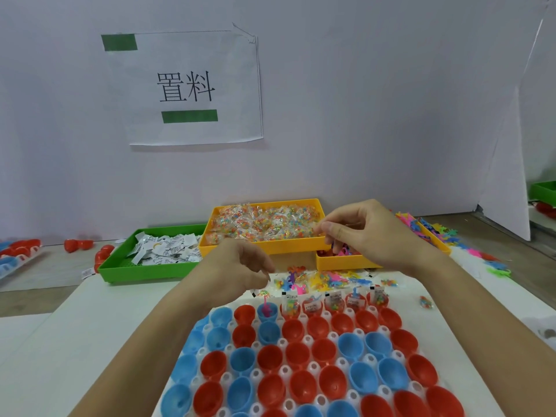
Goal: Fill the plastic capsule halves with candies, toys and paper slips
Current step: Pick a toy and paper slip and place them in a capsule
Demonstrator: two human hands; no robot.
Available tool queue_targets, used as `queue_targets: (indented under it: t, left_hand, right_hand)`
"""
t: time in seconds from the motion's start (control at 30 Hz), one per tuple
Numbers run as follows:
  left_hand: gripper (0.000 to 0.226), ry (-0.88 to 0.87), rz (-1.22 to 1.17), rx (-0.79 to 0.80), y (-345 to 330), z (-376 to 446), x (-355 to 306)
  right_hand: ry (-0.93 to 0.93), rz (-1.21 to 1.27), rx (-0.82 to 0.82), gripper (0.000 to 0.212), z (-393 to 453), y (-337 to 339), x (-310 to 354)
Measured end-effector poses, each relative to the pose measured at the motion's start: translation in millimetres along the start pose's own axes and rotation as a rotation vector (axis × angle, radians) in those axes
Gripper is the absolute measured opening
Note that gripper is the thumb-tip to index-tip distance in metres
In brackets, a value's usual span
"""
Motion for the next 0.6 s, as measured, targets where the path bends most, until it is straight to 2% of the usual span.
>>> queue_targets:
  t: [0.27, 0.43, 0.6]
  left_hand:
    - [0.019, 0.041, -0.013, 0.041, -3, -1, 0]
    - [0.016, 0.001, 0.142, 0.016, -8, 0, 0]
    - [0.015, 0.034, 0.151, 0.011, -15, 1, 1]
  right_hand:
    - [-0.007, -0.024, -0.025, 0.016, -2, 8, -2]
    - [-0.011, -0.018, -0.044, 0.017, -2, 12, -3]
    - [-0.004, -0.036, -0.049, 0.017, -3, 15, -5]
Point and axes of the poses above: each hand's wrist, its own z-axis towards the middle knuckle, its own y-axis out of the back of the hand, x = y × z, the point moved 1 cm from there along z, towards the middle knuckle, and after that the axes turned 13 degrees about y, right-handed, at the moved point
